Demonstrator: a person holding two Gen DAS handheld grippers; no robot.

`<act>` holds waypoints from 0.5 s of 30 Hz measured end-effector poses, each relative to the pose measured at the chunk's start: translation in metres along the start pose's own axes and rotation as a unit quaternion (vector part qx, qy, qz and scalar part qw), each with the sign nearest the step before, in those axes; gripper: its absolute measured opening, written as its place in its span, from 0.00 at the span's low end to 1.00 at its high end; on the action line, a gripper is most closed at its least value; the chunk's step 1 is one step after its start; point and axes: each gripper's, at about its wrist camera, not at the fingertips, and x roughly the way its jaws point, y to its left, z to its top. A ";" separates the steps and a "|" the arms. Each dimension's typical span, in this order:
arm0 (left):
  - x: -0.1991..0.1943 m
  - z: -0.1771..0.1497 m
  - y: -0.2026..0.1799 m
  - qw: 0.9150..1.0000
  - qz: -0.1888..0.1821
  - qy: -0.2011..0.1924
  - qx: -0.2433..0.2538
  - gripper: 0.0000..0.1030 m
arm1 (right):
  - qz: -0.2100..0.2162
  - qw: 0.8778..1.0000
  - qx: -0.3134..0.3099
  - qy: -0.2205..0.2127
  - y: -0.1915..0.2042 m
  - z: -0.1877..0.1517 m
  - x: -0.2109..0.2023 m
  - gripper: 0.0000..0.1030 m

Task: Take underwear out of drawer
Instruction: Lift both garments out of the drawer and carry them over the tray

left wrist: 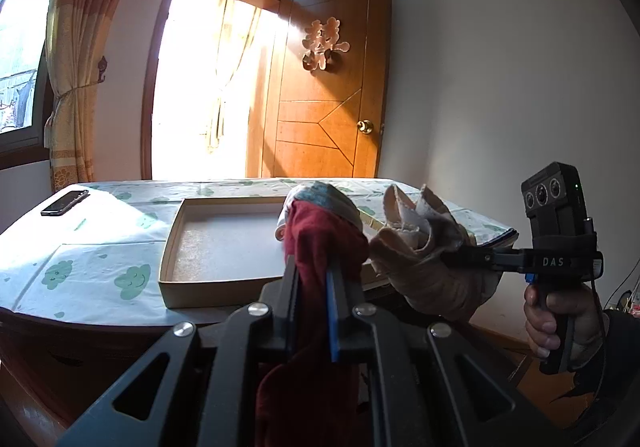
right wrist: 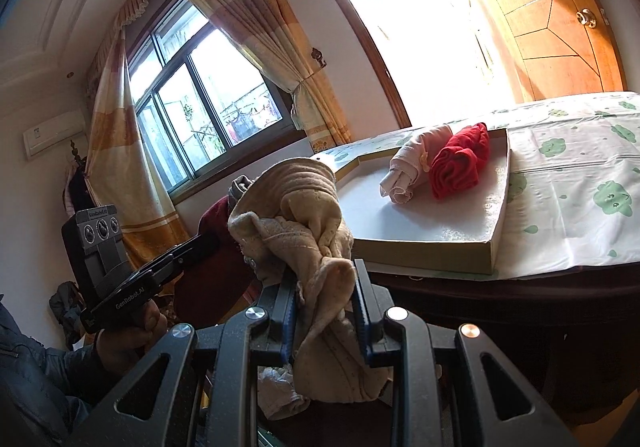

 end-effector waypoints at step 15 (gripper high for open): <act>0.018 0.039 0.024 1.000 0.016 -0.008 0.000 0.09 | -0.007 1.000 -0.021 0.001 0.016 0.050 0.024 0.26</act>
